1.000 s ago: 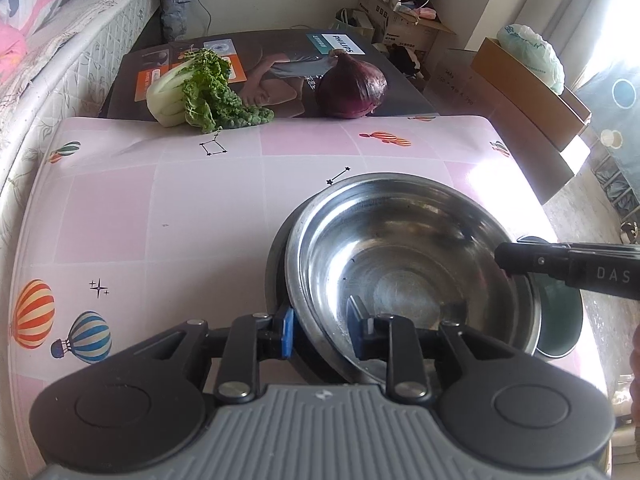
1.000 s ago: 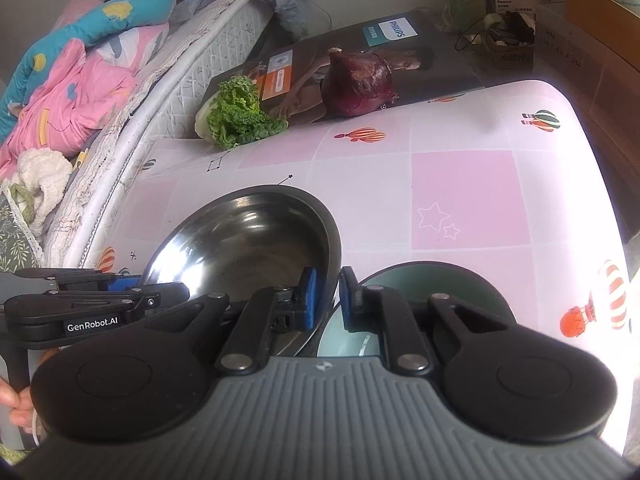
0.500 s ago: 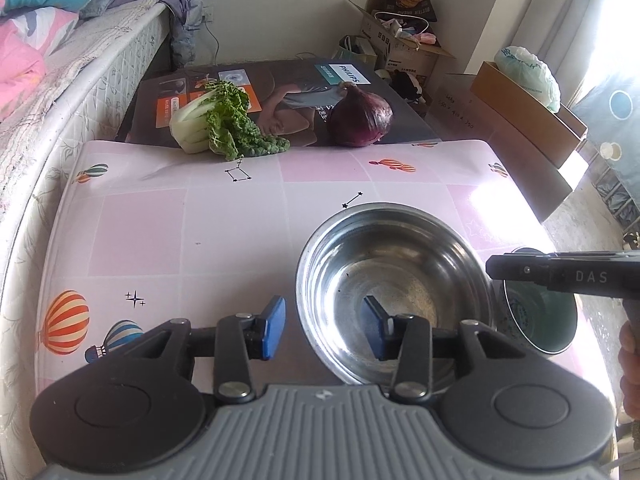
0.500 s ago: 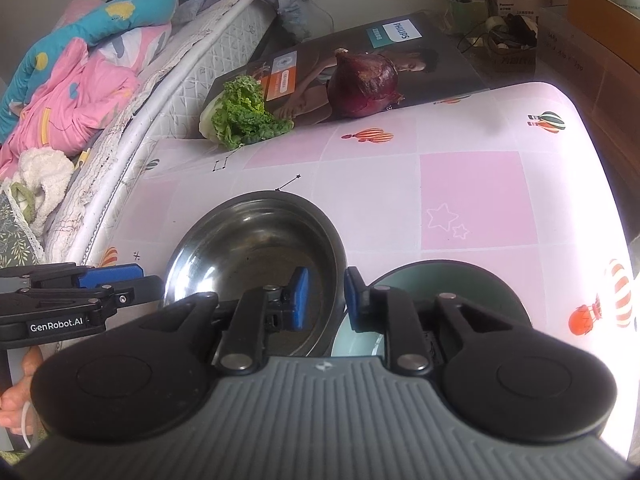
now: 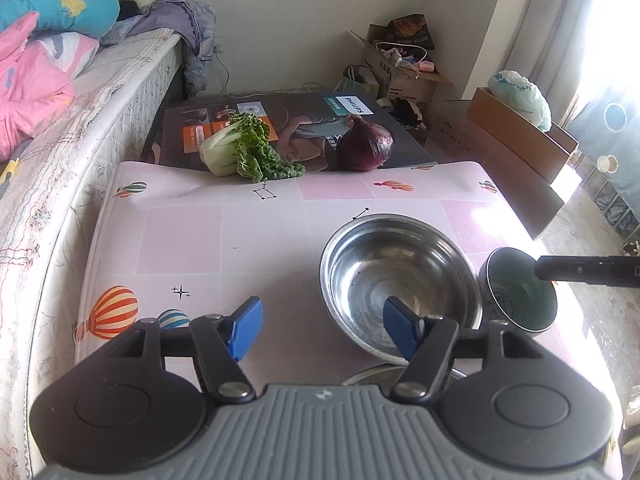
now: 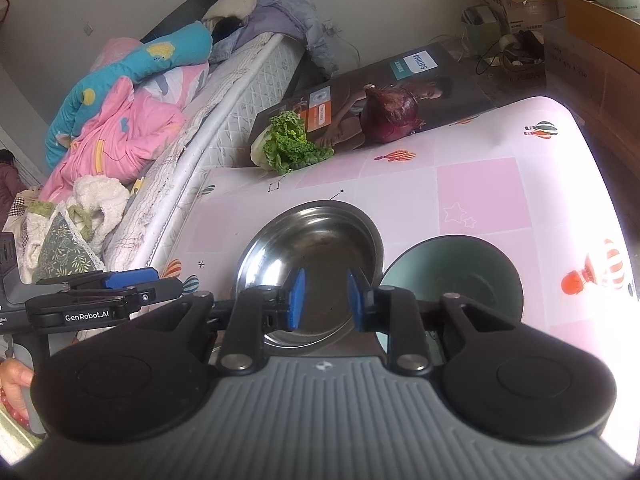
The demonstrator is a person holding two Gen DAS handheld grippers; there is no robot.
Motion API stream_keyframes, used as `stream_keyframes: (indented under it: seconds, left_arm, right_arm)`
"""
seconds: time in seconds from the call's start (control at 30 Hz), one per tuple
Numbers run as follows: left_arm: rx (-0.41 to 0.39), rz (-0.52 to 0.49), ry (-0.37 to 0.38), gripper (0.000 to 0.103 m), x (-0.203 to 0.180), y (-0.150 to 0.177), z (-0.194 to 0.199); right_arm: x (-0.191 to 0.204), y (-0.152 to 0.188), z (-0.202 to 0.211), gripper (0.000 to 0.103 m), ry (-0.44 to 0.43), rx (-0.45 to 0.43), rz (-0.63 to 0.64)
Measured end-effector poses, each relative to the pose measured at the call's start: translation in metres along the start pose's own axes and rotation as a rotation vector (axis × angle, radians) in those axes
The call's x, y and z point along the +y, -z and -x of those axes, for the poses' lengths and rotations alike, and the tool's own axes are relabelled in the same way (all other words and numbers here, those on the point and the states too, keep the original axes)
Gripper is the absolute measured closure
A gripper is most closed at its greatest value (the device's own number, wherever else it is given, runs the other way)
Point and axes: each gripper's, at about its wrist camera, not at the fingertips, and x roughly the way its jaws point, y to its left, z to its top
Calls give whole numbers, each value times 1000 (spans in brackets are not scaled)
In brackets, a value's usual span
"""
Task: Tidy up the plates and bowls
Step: 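Grip the teal ceramic bowl rim with the right tool and lift it, then carry the teal bowl with the right tool toward the stainless bowl held by the left tool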
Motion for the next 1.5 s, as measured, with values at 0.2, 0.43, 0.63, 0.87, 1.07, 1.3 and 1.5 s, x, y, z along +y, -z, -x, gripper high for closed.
stream_keyframes:
  seconds: [0.2,0.43,0.63,0.87,1.07,1.3,1.5]
  left_arm:
    - [6,-3,13,30,0,9,14]
    - [9,-41,29,30,-15,18,21]
    - [20,-76,54,30,-33,22,19]
    - [30,-102,118,30,-62,20,11]
    - [66,-143,186,33,-101,12,-9]
    - [156,-133,236,51,-141,2,-45]
    - [228,-106,236,76,-160,-3,-74]
  right_arm:
    - [7,18,19,79,-11,4,6]
    - [7,35,33,79,-24,13,-6]
    - [3,45,49,78,-26,4,-19]
    - [-21,48,69,78,17,-37,-57]
    - [-62,51,79,78,79,-58,-121]
    - [-107,47,67,77,94,-29,-185]
    - [-128,35,36,77,83,28,-201]
